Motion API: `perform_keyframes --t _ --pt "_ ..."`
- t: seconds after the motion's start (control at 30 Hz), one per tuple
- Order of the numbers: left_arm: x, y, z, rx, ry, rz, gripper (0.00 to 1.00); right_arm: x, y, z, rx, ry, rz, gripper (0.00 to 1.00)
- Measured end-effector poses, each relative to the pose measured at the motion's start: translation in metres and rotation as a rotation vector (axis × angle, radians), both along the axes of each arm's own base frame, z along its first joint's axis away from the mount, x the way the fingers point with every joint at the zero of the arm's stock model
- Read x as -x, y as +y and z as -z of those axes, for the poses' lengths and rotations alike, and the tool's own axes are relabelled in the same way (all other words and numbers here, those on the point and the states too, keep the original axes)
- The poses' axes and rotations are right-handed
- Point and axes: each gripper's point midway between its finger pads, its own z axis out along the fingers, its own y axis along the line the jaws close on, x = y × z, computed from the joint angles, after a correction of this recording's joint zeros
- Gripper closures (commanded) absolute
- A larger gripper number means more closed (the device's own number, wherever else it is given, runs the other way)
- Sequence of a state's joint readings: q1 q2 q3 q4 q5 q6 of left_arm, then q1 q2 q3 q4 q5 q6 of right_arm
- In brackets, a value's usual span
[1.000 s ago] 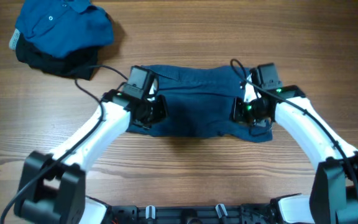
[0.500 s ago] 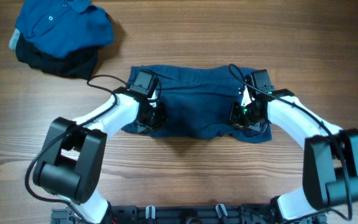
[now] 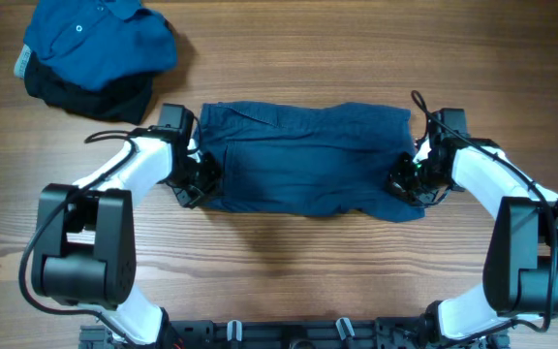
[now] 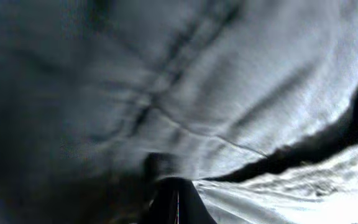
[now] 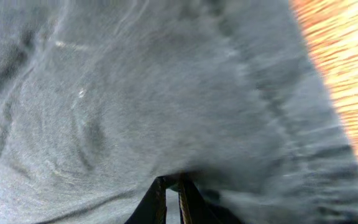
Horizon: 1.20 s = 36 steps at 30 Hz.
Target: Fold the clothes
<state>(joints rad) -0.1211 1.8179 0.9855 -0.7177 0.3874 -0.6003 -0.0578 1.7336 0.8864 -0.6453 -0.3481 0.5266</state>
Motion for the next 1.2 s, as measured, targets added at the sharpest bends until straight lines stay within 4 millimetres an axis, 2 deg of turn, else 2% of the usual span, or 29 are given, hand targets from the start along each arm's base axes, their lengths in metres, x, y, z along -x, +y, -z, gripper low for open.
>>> perform_keyframes --t 0.17,0.33,0.4,0.43,0.47,0.5,0.53,0.57,0.67,0.77,0.97,1.2 --pt "0.001 0.005 0.0 -0.009 -0.002 0.008 0.96 0.004 -0.009 -0.003 0.014 0.045 0.007 0.91" --pt "0.006 0.013 -0.011 -0.054 -0.011 0.014 0.96 -0.001 -0.017 -0.019 0.04 0.059 -0.018 0.9" --pt "0.006 0.016 -0.026 -0.066 -0.048 0.026 0.96 -0.006 -0.018 -0.032 0.045 0.034 -0.038 0.82" --pt "0.005 0.017 -0.034 -0.068 -0.071 0.029 0.91 -0.01 -0.018 -0.042 0.05 0.009 -0.045 0.71" --pt "0.004 0.018 -0.043 -0.069 -0.1 0.034 0.78 -0.013 -0.019 -0.05 0.054 -0.012 -0.053 0.41" --pt "0.001 0.018 -0.057 -0.069 -0.148 0.04 0.49 -0.017 -0.019 -0.06 0.059 -0.046 -0.065 0.13" --pt "-0.002 0.018 -0.069 -0.068 -0.196 0.042 0.07 -0.021 -0.02 -0.071 0.067 -0.082 -0.073 0.0" --pt "-0.005 0.018 -0.084 -0.066 -0.249 0.045 0.0 -0.024 -0.02 -0.081 0.074 -0.122 -0.084 0.0" --pt "-0.009 0.02 -0.116 -0.071 -0.365 0.041 0.0 -0.032 -0.023 -0.105 0.104 -0.218 -0.115 0.0" --pt "-0.011 0.025 -0.129 -0.098 -0.416 0.035 0.0 -0.035 -0.03 -0.11 0.149 -0.246 -0.123 0.0" --pt "-0.012 0.03 -0.118 -0.131 -0.382 0.032 0.0 -0.043 -0.037 -0.096 0.191 -0.233 -0.135 0.01" --pt "-0.015 0.04 -0.081 -0.202 -0.281 0.036 0.0 -0.049 -0.04 -0.055 0.196 -0.158 -0.191 0.03"
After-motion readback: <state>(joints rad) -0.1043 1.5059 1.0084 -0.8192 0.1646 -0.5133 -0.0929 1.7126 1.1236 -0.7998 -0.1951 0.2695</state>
